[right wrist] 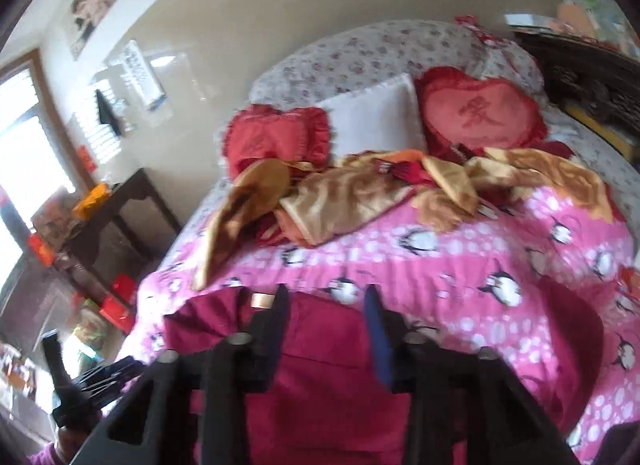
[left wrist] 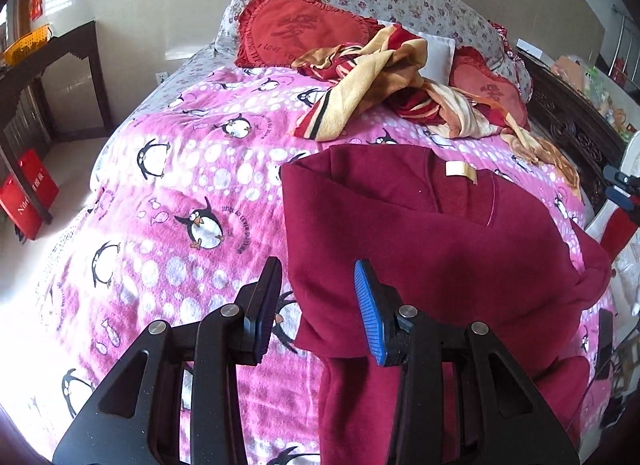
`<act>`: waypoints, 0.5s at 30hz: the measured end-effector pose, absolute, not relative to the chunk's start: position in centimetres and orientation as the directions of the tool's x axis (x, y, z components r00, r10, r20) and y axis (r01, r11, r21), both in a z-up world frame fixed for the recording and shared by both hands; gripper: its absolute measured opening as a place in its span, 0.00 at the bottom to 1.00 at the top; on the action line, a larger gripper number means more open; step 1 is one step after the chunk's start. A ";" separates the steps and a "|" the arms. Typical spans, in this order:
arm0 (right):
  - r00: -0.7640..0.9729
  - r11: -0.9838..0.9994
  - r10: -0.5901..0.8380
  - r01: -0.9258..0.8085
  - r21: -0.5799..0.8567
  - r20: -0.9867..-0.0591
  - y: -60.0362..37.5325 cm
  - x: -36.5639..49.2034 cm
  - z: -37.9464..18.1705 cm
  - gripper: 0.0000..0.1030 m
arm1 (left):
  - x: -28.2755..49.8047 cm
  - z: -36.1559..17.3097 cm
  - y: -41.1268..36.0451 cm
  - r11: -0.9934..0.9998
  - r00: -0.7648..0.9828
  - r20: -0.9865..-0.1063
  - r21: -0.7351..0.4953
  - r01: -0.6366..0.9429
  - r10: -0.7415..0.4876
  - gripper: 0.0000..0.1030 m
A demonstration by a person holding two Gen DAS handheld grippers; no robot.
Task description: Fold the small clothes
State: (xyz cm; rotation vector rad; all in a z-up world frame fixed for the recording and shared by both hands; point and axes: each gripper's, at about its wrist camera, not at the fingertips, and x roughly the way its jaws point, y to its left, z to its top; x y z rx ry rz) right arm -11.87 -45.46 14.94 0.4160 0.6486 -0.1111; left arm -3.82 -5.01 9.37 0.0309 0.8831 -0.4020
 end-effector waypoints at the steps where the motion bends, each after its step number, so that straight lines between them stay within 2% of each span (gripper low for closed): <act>1: 0.778 0.905 -0.024 0.284 0.318 -0.627 -47.3 -12.0 14.0 0.66 | -3.7 9.0 -4.9 0.926 0.558 -0.762 -0.144 0.350 -0.329 0.36; 7: 0.616 0.852 -0.193 0.492 0.182 -0.764 -56.8 -12.8 9.9 0.66 | -3.2 7.3 -5.5 0.927 0.527 -0.784 -0.164 0.336 -0.330 0.36; 12: 0.518 0.882 -0.179 0.461 0.097 -0.836 -58.8 -10.8 7.9 0.66 | -3.3 6.3 -7.1 0.923 0.502 -0.804 -0.144 0.356 -0.319 0.36; 15: 0.395 0.902 -0.261 0.424 -0.077 -0.881 -58.8 -8.9 4.9 0.63 | -3.5 6.2 -7.5 0.921 0.500 -0.808 -0.130 0.366 -0.313 0.36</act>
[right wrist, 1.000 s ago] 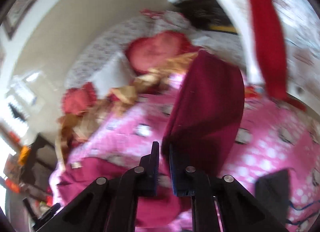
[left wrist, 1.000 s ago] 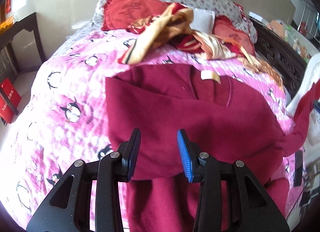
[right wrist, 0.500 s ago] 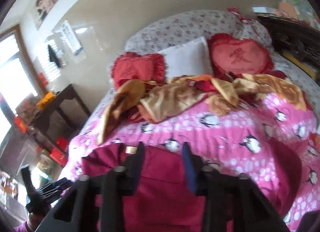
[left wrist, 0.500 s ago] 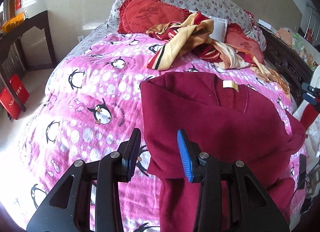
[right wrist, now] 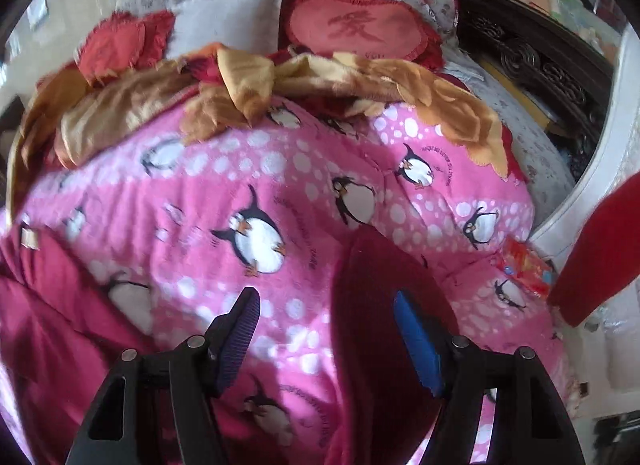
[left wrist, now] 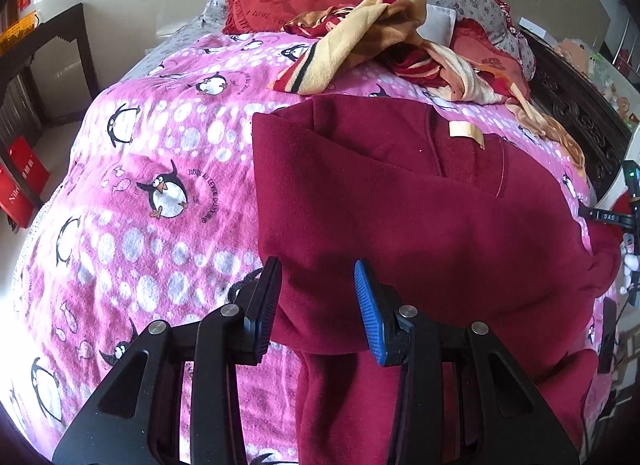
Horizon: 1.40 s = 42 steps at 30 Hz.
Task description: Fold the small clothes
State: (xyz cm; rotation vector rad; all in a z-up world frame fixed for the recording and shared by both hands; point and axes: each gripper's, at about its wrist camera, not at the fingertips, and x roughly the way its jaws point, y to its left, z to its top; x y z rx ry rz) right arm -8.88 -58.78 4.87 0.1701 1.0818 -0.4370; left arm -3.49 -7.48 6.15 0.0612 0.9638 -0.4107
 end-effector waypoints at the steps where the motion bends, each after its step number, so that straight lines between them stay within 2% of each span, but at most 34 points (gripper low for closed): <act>1: 0.356 0.905 -0.278 0.409 -0.119 -0.892 -59.1 -8.6 3.6 0.47 | -3.5 6.2 -7.5 0.922 0.502 -0.809 -0.123 0.367 -0.308 0.36; 2: 0.313 0.898 -0.297 0.413 -0.152 -0.902 -59.7 -8.6 2.3 0.36 | -3.5 6.2 -7.5 0.922 0.502 -0.809 -0.122 0.367 -0.307 0.36; 3: 0.299 0.894 -0.284 0.426 -0.139 -0.911 -60.3 -9.1 1.6 0.29 | -3.4 6.2 -7.4 0.922 0.502 -0.808 -0.123 0.367 -0.308 0.36; 4: 0.341 0.889 -0.237 0.454 -0.062 -0.910 -61.1 -9.9 1.5 0.20 | -3.3 6.3 -7.4 0.923 0.503 -0.808 -0.123 0.365 -0.307 0.36; 6: 0.416 0.864 -0.193 0.501 0.047 -0.889 -62.0 -11.4 2.3 0.09 | -3.0 6.4 -7.3 0.926 0.505 -0.808 -0.125 0.357 -0.304 0.36; 7: 0.450 0.858 -0.167 0.505 0.095 -0.878 -62.1 -12.1 2.8 0.07 | -2.9 6.5 -7.3 0.926 0.505 -0.807 -0.131 0.355 -0.308 0.36; 10: 0.533 0.853 -0.102 0.481 0.202 -0.840 -61.8 -13.5 4.9 0.06 | -2.9 7.2 -7.2 0.924 0.513 -0.793 -0.153 0.352 -0.327 0.36; 15: 0.747 0.858 0.049 0.308 0.410 -0.663 -57.5 -15.1 11.8 0.06 | -2.9 8.8 -6.7 0.923 0.541 -0.768 -0.167 0.347 -0.343 0.36; 19: 0.811 0.885 0.214 0.075 0.460 -0.544 -50.5 -13.7 16.1 0.06 | -2.8 10.0 -6.0 0.925 0.565 -0.746 -0.184 0.334 -0.352 0.36; 23: 0.781 0.896 0.361 -0.140 0.421 -0.509 -41.3 -10.6 16.6 0.06 | -2.8 10.5 -5.3 0.928 0.577 -0.736 -0.203 0.311 -0.355 0.36; 24: 0.781 0.905 0.362 -0.162 0.394 -0.509 -39.6 -10.0 15.8 0.08 | -2.8 10.4 -5.2 0.929 0.575 -0.738 -0.206 0.306 -0.353 0.36; 26: 0.752 0.893 0.413 -0.223 0.390 -0.515 -36.1 -8.8 13.2 0.18 | -2.8 10.2 -5.0 0.928 0.563 -0.746 -0.213 0.305 -0.356 0.36; 27: 0.702 0.870 0.464 -0.245 0.429 -0.540 -34.6 -8.1 11.2 0.40 | -2.8 10.1 -5.0 0.927 0.558 -0.749 -0.213 0.309 -0.358 0.38; 28: 0.632 0.849 0.507 -0.249 0.465 -0.586 -33.2 -7.3 9.0 0.54 | -2.9 9.9 -5.0 0.925 0.553 -0.751 -0.209 0.318 -0.360 0.41; 30: 0.551 0.848 0.521 -0.252 0.466 -0.651 -31.5 -6.9 6.2 0.54 | -2.9 9.7 -5.1 0.922 0.551 -0.751 -0.205 0.329 -0.363 0.51; 33: 0.548 0.869 0.489 -0.239 0.433 -0.679 -31.7 -8.5 5.0 0.54 | -2.5 9.2 -5.4 0.917 0.547 -0.748 -0.215 0.336 -0.375 0.63; 38: 0.656 0.891 0.414 -0.151 0.428 -0.631 -36.3 -12.7 7.9 0.54 | -0.8 7.4 -8.3 0.915 0.518 -0.773 -0.197 0.352 -0.366 0.63; 42: 0.693 0.944 0.241 -0.004 0.330 -0.680 -40.7 -16.9 9.5 0.54 | 0.7 5.5 -11.4 0.913 0.493 -0.803 -0.146 0.381 -0.334 0.63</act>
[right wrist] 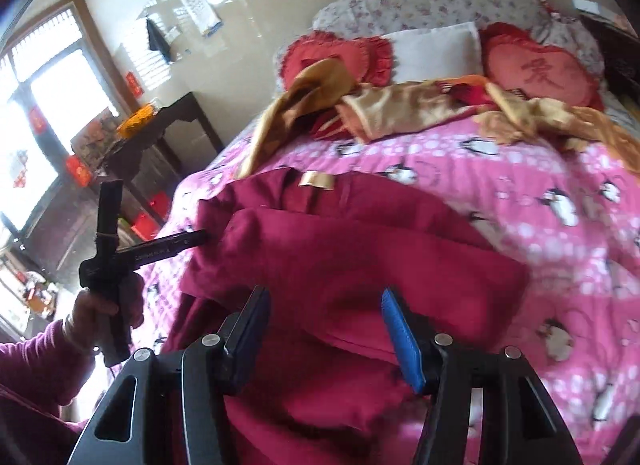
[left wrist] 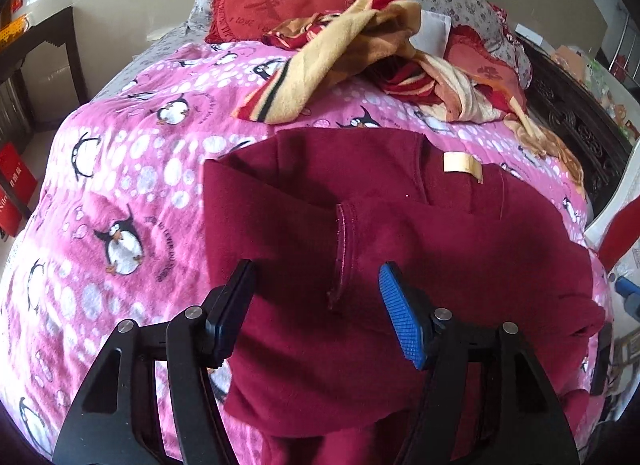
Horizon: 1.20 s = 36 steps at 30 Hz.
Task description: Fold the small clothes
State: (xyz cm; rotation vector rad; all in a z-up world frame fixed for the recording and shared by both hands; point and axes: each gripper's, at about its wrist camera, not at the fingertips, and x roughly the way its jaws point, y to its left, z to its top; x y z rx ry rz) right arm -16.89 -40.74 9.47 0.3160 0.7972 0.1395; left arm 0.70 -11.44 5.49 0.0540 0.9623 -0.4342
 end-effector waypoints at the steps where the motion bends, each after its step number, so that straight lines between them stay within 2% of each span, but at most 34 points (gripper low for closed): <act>1: 0.696 0.950 0.193 0.045 0.310 -0.692 -42.0 -17.8 9.5 0.54 | 1.2 4.9 -12.1 0.915 0.482 -0.816 -0.133 0.381 -0.319 0.63; 2: 0.697 0.948 0.171 0.076 0.308 -0.696 -43.2 -18.5 9.6 0.54 | 1.6 4.3 -12.6 0.914 0.465 -0.827 -0.135 0.382 -0.317 0.62; 4: 0.698 0.932 0.147 0.141 0.335 -0.701 -45.5 -20.0 9.0 0.54 | 2.0 3.5 -13.4 0.908 0.438 -0.835 -0.157 0.388 -0.332 0.47; 6: 0.695 0.915 0.144 0.177 0.362 -0.704 -46.9 -21.1 8.3 0.54 | 2.1 3.7 -13.8 0.911 0.438 -0.840 -0.144 0.387 -0.319 0.27; 8: 0.688 0.914 0.148 0.179 0.364 -0.710 -46.9 -21.4 7.6 0.54 | 1.9 4.7 -13.8 0.909 0.454 -0.831 -0.135 0.395 -0.321 0.12; 9: 0.684 0.919 0.147 0.173 0.354 -0.714 -46.5 -21.2 7.4 0.54 | 1.8 5.3 -13.6 0.903 0.454 -0.823 -0.152 0.402 -0.341 0.11; 12: 0.668 0.946 0.111 0.157 0.285 -0.736 -44.9 -20.0 6.9 0.54 | 1.4 7.6 -12.5 0.882 0.451 -0.793 -0.219 0.417 -0.410 0.09; 14: 0.658 0.953 0.115 0.137 0.269 -0.744 -44.1 -19.0 6.5 0.50 | 0.7 8.9 -11.4 0.870 0.460 -0.772 -0.236 0.434 -0.438 0.09; 16: 0.639 0.961 0.127 0.110 0.254 -0.758 -43.2 -18.0 5.9 0.35 | -0.3 9.1 -10.5 0.870 0.476 -0.765 -0.219 0.443 -0.434 0.09; 18: 0.608 0.977 0.104 0.086 0.196 -0.787 -42.1 -18.0 5.0 0.33 | -1.1 7.9 -9.5 0.880 0.485 -0.776 -0.184 0.437 -0.403 0.08; 21: 0.510 0.981 0.125 0.063 0.182 -0.851 -40.9 -18.6 2.2 0.33 | -1.4 5.5 -8.5 0.897 0.462 -0.807 -0.176 0.407 -0.368 0.08; 24: 0.531 0.972 0.145 0.079 0.219 -0.835 -41.8 -20.1 2.5 0.33 | -1.8 5.6 -7.8 0.891 0.459 -0.793 -0.221 0.396 -0.401 0.08; 26: 0.594 0.944 0.171 0.129 0.303 -0.786 -43.8 -20.8 3.8 0.42 | -1.9 6.6 -7.8 0.881 0.468 -0.773 -0.245 0.404 -0.429 0.08; 27: 0.624 0.931 0.175 0.148 0.335 -0.762 -44.7 -20.9 4.3 0.53 | -1.9 7.1 -7.8 0.874 0.468 -0.764 -0.256 0.412 -0.444 0.08; 28: 0.654 0.918 0.172 0.164 0.360 -0.736 -45.6 -20.9 4.9 0.60 | -1.8 7.5 -8.0 0.867 0.464 -0.759 -0.263 0.424 -0.457 0.08; 31: 0.679 0.904 0.151 0.198 0.378 -0.718 -47.1 -19.3 5.6 0.63 | -1.4 8.4 -8.1 0.862 0.458 -0.758 -0.267 0.432 -0.464 0.09; 33: 0.675 0.886 0.175 0.210 0.414 -0.717 -47.7 -17.4 4.8 0.70 | -1.3 8.8 -8.2 0.859 0.458 -0.753 -0.273 0.434 -0.471 0.09; 35: 0.660 0.850 0.218 0.234 0.472 -0.719 -48.1 -15.6 3.1 0.71 | -1.3 9.1 -8.0 0.858 0.456 -0.754 -0.276 0.432 -0.473 0.09; 36: 0.645 0.828 0.248 0.247 0.504 -0.723 -48.4 -14.6 2.0 0.66 | -1.3 9.2 -7.8 0.859 0.455 -0.756 -0.274 0.432 -0.470 0.09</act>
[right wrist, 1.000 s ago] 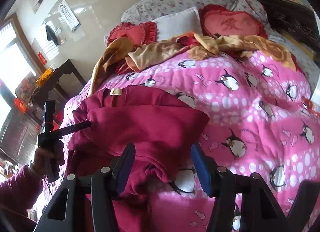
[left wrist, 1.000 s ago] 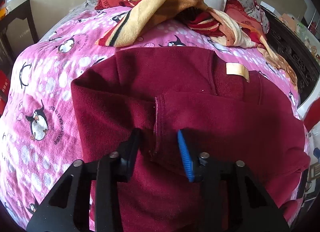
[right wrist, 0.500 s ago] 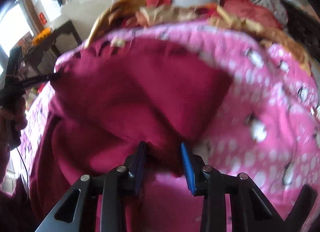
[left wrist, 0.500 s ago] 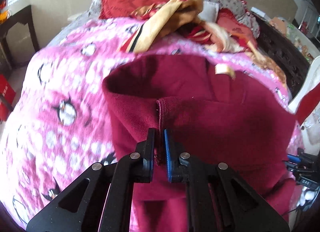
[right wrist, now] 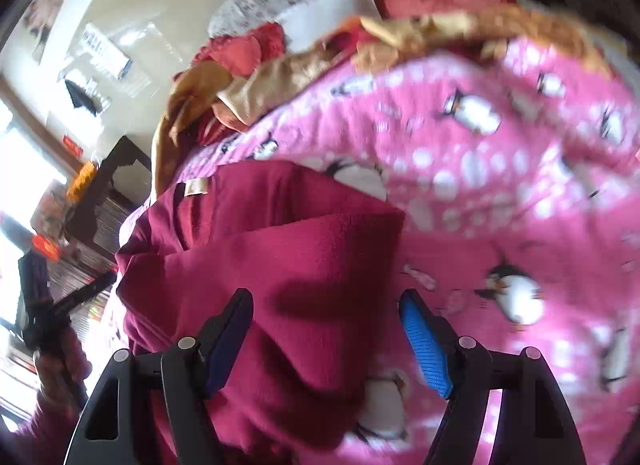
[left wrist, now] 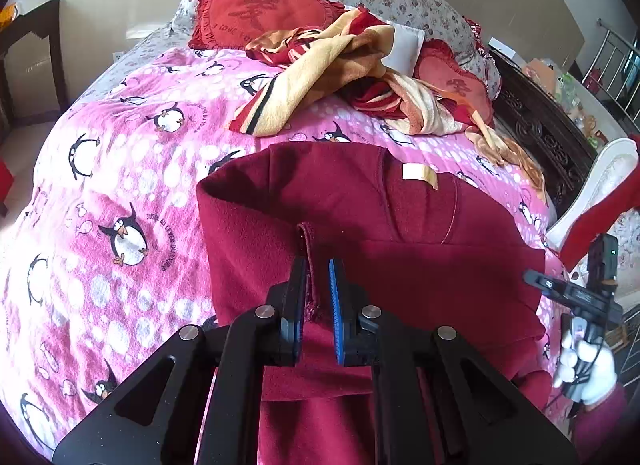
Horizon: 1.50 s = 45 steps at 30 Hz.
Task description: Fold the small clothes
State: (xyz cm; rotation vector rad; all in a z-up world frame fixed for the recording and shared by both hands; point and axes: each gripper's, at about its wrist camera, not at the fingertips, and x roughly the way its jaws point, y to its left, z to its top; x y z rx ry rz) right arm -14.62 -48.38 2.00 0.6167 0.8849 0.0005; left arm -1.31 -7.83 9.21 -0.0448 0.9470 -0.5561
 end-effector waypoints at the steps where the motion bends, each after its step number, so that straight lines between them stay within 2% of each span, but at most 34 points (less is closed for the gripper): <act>1: 0.643 0.824 0.241 0.260 0.504 -0.727 -48.2 -14.1 1.8 0.44 | -1.3 9.4 -7.6 0.861 0.455 -0.758 -0.273 0.430 -0.467 0.09; 2: 0.659 0.831 0.219 0.261 0.492 -0.720 -48.3 -13.8 2.1 0.29 | -1.4 9.5 -7.4 0.863 0.458 -0.758 -0.272 0.425 -0.465 0.09; 3: 0.678 0.844 0.200 0.247 0.476 -0.707 -48.3 -13.7 2.9 0.19 | -1.5 9.7 -7.0 0.865 0.462 -0.756 -0.275 0.420 -0.464 0.09; 4: 0.692 0.857 0.178 0.241 0.456 -0.700 -48.1 -13.7 3.7 0.13 | -1.5 9.8 -6.7 0.867 0.467 -0.752 -0.278 0.414 -0.464 0.09; 7: 0.704 0.917 0.064 0.239 0.321 -0.707 -47.5 -13.6 5.7 0.12 | -1.7 9.4 -6.4 0.874 0.472 -0.754 -0.281 0.395 -0.456 0.10; 10: 0.630 0.943 -0.028 0.274 0.189 -0.776 -47.2 -12.1 3.9 0.12 | -2.1 8.5 -7.7 0.871 0.454 -0.770 -0.260 0.417 -0.447 0.12; 11: 0.627 0.942 -0.034 0.281 0.186 -0.779 -47.3 -12.1 3.4 0.12 | -2.3 8.3 -8.2 0.867 0.448 -0.773 -0.256 0.427 -0.449 0.12; 13: 0.643 0.927 -0.023 0.301 0.225 -0.765 -48.0 -12.9 3.9 0.16 | -2.6 7.5 -9.2 0.859 0.435 -0.781 -0.243 0.450 -0.448 0.19; 14: 0.648 0.916 -0.013 0.313 0.251 -0.762 -48.3 -13.3 4.3 0.22 | -2.7 7.1 -9.7 0.860 0.430 -0.790 -0.229 0.456 -0.438 0.22; 16: 0.660 0.897 -0.001 0.333 0.290 -0.751 -48.1 -14.4 5.6 0.39 | -2.6 6.3 -10.6 0.869 0.440 -0.801 -0.189 0.458 -0.406 0.23; 18: 0.684 0.899 0.048 0.288 0.329 -0.728 -46.8 -15.8 6.8 0.46 | -2.3 5.4 -11.2 0.871 0.443 -0.808 -0.164 0.463 -0.388 0.24; 21: 0.661 0.930 0.091 0.210 0.300 -0.745 -44.0 -17.1 7.1 0.46 | -1.7 4.1 -11.7 0.878 0.433 -0.821 -0.160 0.452 -0.372 0.29; 25: 0.515 0.968 -0.013 0.221 0.118 -0.857 -41.3 -16.8 3.1 0.46 | -1.9 3.6 -11.9 0.885 0.444 -0.824 -0.140 0.444 -0.353 0.29; 27: 0.496 0.965 -0.013 0.233 0.118 -0.868 -41.4 -16.7 1.5 0.46 | -2.3 4.2 -11.5 0.883 0.431 -0.827 -0.154 0.444 -0.361 0.29; 32: 0.598 0.944 0.054 0.230 0.236 -0.800 -42.2 -19.0 4.9 0.46 | -4.8 5.8 -9.6 0.881 0.430 -0.830 -0.143 0.452 -0.355 0.29; 35: 0.630 0.952 0.047 0.206 0.225 -0.775 -41.8 -20.9 6.9 0.46 | -6.8 6.5 -8.6 0.882 0.449 -0.832 -0.098 0.461 -0.327 0.29; 45: 0.742 0.946 -0.009 0.223 0.234 -0.671 -39.6 -28.3 11.9 0.50 | -13.5 8.1 -5.4 0.869 0.461 -0.814 -0.105 0.483 -0.355 0.29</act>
